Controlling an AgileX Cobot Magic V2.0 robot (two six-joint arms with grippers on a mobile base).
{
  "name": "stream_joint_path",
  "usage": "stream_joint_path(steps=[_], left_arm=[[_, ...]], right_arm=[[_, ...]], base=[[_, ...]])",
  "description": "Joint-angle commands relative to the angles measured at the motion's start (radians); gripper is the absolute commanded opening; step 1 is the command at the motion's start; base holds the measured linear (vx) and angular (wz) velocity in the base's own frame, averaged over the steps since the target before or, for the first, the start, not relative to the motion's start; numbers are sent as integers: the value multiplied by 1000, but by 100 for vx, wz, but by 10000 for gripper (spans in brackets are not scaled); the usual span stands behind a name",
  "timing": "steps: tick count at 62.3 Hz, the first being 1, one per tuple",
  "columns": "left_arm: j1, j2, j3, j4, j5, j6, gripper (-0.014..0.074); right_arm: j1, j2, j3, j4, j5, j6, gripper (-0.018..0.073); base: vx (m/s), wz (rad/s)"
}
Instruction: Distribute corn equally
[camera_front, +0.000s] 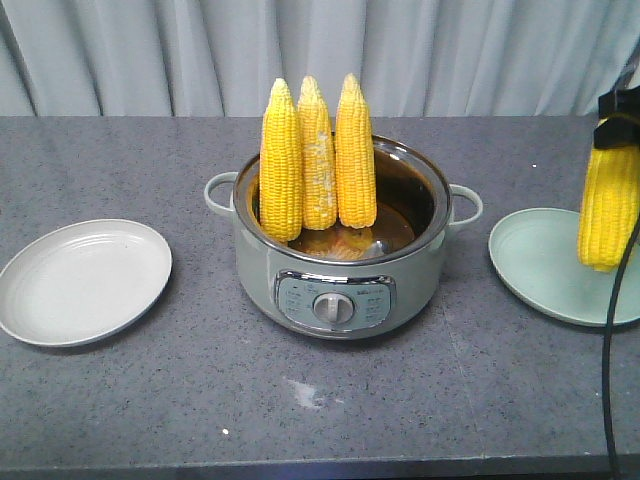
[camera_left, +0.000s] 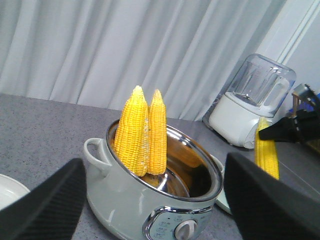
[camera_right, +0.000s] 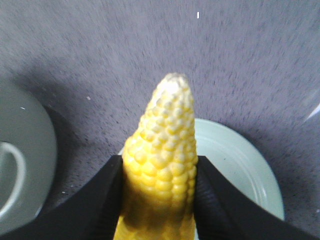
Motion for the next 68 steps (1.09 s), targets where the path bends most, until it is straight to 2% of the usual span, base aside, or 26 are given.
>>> stream_joint_path(steps=[1, 19, 29, 37, 54, 60, 68], left_arm=[[-1, 9, -33, -41, -31, 4, 554], [-1, 9, -33, -40, -31, 4, 554], [-1, 9, -33, -39, -31, 4, 554], [-1, 9, -33, -39, -31, 4, 554], [-1, 9, -33, -39, -31, 4, 554], [-1, 9, -33, -39, -30, 4, 554], [-1, 9, -33, -42, -30, 4, 554]], right_arm=[[-8, 19, -26, 18, -52, -7, -2], [-8, 117, -26, 17, -38, -30, 13], [-8, 128, -26, 14, -34, -52, 70], [-8, 128, -26, 12, -38, -61, 156], [-8, 128, -26, -9, -37, -56, 455], [-8, 128, -26, -32, -31, -49, 505], [-8, 125, -28, -30, -22, -11, 508]], base=[[0, 0], [0, 0], [0, 0], [0, 0], [0, 0], [0, 0], [0, 0]])
